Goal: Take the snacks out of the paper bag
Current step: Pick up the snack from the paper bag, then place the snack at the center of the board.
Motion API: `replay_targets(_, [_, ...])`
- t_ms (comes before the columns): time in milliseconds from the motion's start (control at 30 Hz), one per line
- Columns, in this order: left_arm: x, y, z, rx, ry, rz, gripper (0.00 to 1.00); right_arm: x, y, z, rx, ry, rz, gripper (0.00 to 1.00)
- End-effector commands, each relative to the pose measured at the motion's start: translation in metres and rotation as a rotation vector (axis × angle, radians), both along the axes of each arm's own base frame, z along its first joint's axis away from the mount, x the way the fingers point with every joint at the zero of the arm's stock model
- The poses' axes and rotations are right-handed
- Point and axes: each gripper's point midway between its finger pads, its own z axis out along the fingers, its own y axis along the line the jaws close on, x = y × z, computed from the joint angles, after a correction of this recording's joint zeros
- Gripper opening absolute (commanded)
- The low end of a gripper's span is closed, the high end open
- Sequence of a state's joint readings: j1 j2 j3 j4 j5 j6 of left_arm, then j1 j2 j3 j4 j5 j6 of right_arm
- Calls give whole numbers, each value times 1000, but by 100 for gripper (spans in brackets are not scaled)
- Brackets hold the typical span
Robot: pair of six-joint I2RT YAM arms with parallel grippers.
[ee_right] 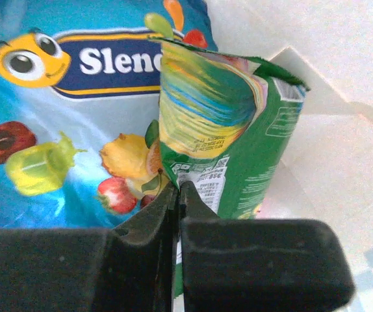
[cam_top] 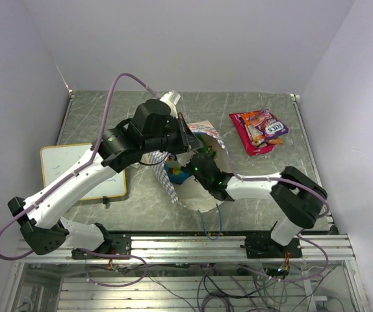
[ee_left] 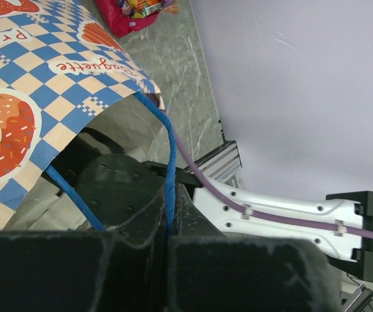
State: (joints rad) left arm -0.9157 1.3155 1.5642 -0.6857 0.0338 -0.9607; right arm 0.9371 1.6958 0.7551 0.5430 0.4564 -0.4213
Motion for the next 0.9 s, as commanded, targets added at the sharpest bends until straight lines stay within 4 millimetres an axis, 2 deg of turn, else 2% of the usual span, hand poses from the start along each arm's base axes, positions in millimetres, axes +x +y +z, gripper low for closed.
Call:
replay_targets(0, [-2,4,24,-44,-30,-57,7,-27,22,41,147,51,158,0])
replay_targets(100, [7,7,25,-40,-34,-51,7,-63,28,45,183,166,292,0])
replay_targets(200, [19,16,27,-38,-43,-27,7,-97,26,60,258,268,373,0])
replay_targets(300, [32,24,25,-48,-34,-12,7,-122,15,83,354,348,380,0])
replay_targets(467, [47,26,18,-59,-31,-14,7,-153,-11,135,476,433,345,0])
replay_targets(633, [56,18,9,-58,-24,-44,7,-158,-49,192,559,427,199,0])
replay_targets(767, [59,12,3,-59,-8,-62,7,-154,-75,246,639,340,109,0])
replay_targets(867, [60,10,4,-66,-7,-65,7,-147,-95,277,653,287,27,0])
